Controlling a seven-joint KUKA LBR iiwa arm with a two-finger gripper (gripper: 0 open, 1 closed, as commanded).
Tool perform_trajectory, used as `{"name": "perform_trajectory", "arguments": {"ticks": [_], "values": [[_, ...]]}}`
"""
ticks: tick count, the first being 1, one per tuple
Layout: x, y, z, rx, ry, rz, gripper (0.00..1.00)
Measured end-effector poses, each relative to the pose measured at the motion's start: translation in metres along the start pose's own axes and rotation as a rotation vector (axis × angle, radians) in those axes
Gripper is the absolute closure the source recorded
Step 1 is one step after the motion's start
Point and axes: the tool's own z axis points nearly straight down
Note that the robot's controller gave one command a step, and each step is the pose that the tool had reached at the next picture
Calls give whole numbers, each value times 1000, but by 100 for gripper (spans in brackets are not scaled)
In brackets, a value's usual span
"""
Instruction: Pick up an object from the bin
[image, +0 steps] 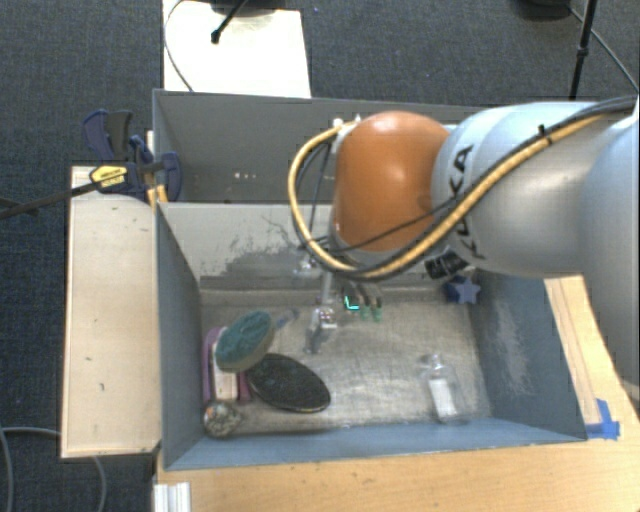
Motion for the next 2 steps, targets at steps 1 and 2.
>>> {"name": "perform_trajectory", "arguments": {"ticks": [1,2], "values": [[-18,28,108,1,-4,-289,0],[-20,27,104,2,-11,-281,100]]}}
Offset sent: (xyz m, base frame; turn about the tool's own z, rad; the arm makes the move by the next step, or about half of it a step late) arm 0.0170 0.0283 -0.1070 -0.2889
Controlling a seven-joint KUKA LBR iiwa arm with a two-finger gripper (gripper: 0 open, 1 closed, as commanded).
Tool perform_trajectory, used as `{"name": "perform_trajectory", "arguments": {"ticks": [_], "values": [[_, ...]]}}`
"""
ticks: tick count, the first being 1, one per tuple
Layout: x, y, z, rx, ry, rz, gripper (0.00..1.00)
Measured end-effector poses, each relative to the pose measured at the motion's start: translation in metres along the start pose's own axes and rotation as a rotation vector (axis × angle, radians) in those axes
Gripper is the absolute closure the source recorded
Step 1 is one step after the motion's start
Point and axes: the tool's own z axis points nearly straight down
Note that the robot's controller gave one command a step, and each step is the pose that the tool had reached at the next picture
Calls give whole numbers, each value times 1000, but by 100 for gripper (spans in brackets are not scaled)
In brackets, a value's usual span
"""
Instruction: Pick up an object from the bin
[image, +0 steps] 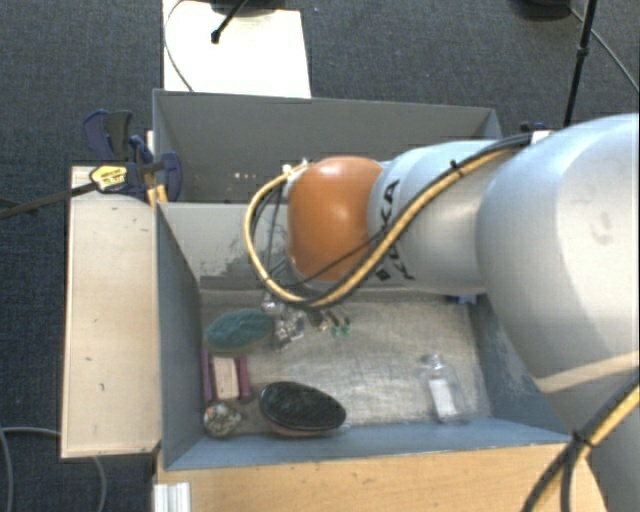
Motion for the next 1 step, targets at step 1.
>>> {"name": "perform_trajectory", "arguments": {"ticks": [1], "values": [[-8,-15,-185,0,-7,-171,100]]}}
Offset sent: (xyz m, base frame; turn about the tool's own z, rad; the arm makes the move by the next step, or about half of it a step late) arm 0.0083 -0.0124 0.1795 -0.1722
